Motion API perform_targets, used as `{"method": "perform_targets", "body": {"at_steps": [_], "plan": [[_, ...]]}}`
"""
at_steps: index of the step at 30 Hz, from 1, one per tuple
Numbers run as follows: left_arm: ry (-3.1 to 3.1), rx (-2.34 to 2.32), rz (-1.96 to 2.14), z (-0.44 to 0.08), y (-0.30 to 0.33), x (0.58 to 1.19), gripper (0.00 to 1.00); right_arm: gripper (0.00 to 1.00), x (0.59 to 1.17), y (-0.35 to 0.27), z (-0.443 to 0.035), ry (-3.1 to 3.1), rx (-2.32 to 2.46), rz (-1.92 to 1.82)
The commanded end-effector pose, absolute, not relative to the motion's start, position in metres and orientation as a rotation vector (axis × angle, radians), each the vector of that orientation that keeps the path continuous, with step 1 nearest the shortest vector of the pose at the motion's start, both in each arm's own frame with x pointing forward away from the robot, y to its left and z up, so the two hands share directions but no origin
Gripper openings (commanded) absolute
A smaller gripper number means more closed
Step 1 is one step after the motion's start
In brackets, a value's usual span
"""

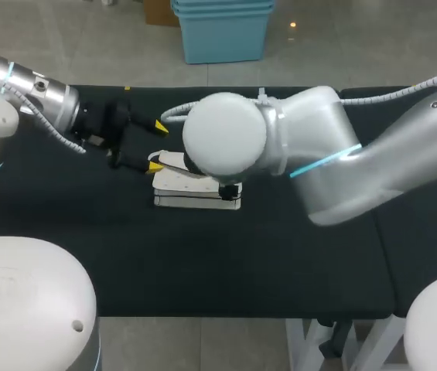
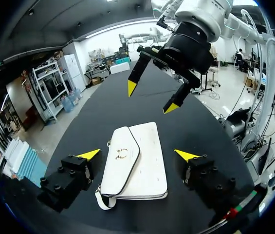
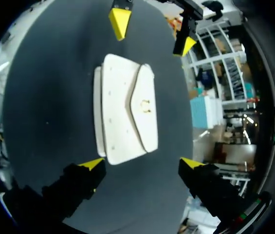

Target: Pick up the bag, open it, inspect its contents, close it, and place it on the opposite side

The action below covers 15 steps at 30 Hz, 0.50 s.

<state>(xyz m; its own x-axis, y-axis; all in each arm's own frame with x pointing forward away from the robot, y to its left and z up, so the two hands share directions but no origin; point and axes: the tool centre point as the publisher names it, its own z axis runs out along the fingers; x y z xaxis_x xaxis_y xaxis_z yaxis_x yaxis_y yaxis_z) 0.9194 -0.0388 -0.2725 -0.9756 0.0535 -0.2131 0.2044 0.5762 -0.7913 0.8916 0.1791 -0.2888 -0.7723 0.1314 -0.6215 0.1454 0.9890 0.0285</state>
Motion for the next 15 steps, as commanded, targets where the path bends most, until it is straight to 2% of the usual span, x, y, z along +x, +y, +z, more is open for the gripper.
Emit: {"method": "perform_targets", "body": {"at_steps": [1, 15], "plan": [[2.757, 0.155, -1.270, -0.272, -0.035, 0.926, 1.00, 1.00, 0.896, 0.183, -0.277, 2.635, 0.239, -0.104], [3.051, -0.331, -1.138, -0.289, -0.011, 0.931, 1.00, 1.00, 0.912, 0.162, -0.274, 2.901, 0.451, -0.012]]}}
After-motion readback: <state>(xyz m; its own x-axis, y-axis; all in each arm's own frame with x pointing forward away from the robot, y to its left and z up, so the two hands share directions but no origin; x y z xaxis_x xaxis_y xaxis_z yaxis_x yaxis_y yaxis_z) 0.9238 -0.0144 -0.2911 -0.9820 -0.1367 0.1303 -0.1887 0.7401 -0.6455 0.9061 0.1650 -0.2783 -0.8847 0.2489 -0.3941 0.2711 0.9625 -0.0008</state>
